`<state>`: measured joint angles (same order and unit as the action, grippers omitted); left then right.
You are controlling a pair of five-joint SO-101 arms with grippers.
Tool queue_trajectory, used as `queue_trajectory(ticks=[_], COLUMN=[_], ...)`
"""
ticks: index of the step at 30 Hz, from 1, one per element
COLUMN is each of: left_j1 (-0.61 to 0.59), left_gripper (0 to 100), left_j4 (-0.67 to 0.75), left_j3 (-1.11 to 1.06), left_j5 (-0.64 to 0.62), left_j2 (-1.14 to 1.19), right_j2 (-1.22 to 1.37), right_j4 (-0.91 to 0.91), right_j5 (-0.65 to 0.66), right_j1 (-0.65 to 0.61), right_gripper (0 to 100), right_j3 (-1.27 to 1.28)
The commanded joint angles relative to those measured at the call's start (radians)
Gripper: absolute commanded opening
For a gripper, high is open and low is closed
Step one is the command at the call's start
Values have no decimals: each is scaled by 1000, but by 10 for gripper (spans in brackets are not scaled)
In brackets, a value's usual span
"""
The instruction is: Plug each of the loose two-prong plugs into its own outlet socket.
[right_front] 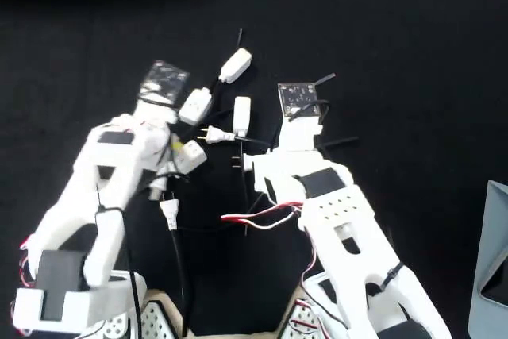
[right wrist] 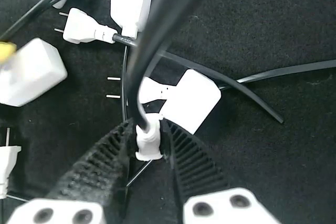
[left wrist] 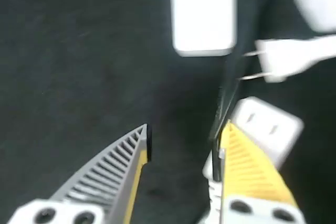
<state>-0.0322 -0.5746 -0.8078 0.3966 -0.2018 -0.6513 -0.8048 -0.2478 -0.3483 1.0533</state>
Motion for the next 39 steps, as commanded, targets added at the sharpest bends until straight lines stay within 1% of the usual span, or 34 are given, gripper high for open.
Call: queue_trajectory(ticks=[1, 7, 11, 15, 18, 21, 25, 28, 34, 39], left_j1=[-87, -142, -156, -170, -226, -298, -348, -348, -344, -328], left_gripper=[230, 230, 230, 223, 216, 217, 217, 217, 217, 217], left_j4=[-29, -161, -238, -252, -247, -247, -252, -245, -244, -210], left_j3=[35, 24, -36, -159, -231, -277, -317, -352, -383, -418], left_j5=[-5, -3, -8, -12, -77, -109, -129, -169, -198, -198], left_j2=[-43, -216, -358, -509, -608, -680, -710, -709, -709, -717], right_j2=[-7, -7, -8, -5, -1, 1, 38, 150, 380, 444], right_j4=[18, 18, 18, 18, 18, 20, 44, 110, 230, 311], right_j5=[-9, -9, -9, -9, -3, -3, 2, 54, 94, 112], right_j1=[5, 5, -5, -71, -147, -226, -298, -322, -338, -325], right_gripper=[12, 12, 12, 12, 12, 12, 12, 11, 11, 11], right_j3=[-8, -10, -33, -91, -140, -193, -266, -314, -366, -363])
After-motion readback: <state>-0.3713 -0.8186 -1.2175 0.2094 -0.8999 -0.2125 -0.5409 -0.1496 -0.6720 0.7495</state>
